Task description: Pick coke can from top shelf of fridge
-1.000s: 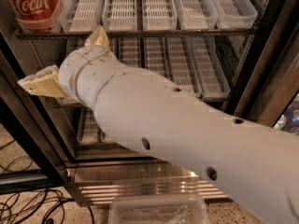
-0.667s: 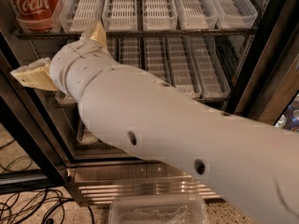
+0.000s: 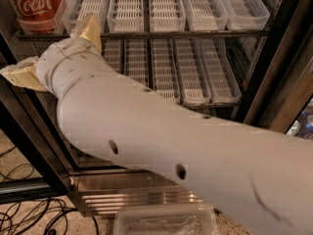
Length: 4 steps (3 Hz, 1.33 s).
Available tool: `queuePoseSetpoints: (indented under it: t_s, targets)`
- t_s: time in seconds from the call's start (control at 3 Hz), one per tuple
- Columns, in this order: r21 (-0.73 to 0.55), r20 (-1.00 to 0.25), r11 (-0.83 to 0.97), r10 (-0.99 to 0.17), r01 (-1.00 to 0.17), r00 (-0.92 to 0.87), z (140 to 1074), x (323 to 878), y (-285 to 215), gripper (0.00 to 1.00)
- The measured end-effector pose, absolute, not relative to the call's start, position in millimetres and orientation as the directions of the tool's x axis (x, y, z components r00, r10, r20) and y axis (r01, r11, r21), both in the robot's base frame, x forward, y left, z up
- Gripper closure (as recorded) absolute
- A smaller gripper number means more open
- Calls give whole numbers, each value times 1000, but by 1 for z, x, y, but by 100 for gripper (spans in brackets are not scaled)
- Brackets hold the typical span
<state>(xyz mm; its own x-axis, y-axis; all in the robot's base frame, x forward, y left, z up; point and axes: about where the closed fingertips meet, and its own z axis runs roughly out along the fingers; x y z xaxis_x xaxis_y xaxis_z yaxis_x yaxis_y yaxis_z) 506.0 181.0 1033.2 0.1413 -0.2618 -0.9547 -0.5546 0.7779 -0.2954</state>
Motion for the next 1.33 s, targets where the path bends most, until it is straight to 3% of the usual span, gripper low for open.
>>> queuePoseSetpoints:
  t_s: [0.67,1.0,1.33]
  targets:
    - [-316,-949,826,-269,-467,165,1038,531,202,0]
    - [-303,-952,844,-248,-443,179,1048,541,212,19]
    - [-285,-956,855,-222,-434,189,1055,548,222,30]
